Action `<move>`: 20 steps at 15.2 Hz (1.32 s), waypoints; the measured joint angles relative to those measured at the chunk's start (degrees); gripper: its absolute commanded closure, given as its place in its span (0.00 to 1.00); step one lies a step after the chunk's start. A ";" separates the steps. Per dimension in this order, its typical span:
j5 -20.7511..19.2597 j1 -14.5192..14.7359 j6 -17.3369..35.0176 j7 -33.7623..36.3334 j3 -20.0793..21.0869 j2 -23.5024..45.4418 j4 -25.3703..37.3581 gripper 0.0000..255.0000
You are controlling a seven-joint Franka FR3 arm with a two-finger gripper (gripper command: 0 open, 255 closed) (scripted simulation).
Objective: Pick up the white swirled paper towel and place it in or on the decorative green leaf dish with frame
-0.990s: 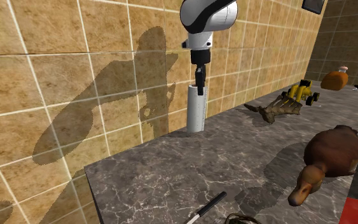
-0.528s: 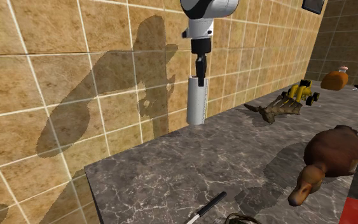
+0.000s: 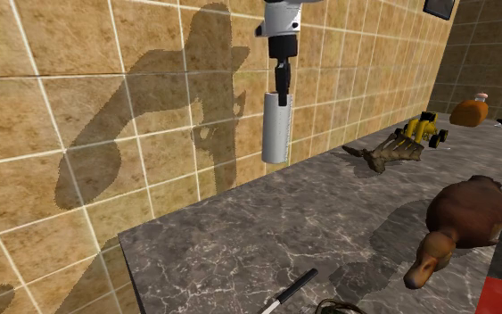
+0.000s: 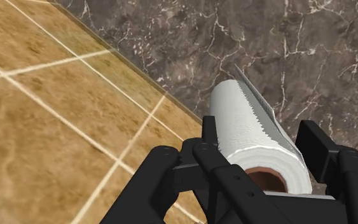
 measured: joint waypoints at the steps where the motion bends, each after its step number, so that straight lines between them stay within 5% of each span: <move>1: 0.01 -0.08 -0.78 -0.04 -0.02 0.03 0.82 1.00; 3: -0.32 0.39 -1.63 0.40 -0.01 -0.79 0.87 1.00; 11: -7.27 8.14 0.54 9.52 1.90 -17.76 -17.40 1.00; 20: -11.95 13.22 -1.57 22.00 8.46 -34.38 -32.06 1.00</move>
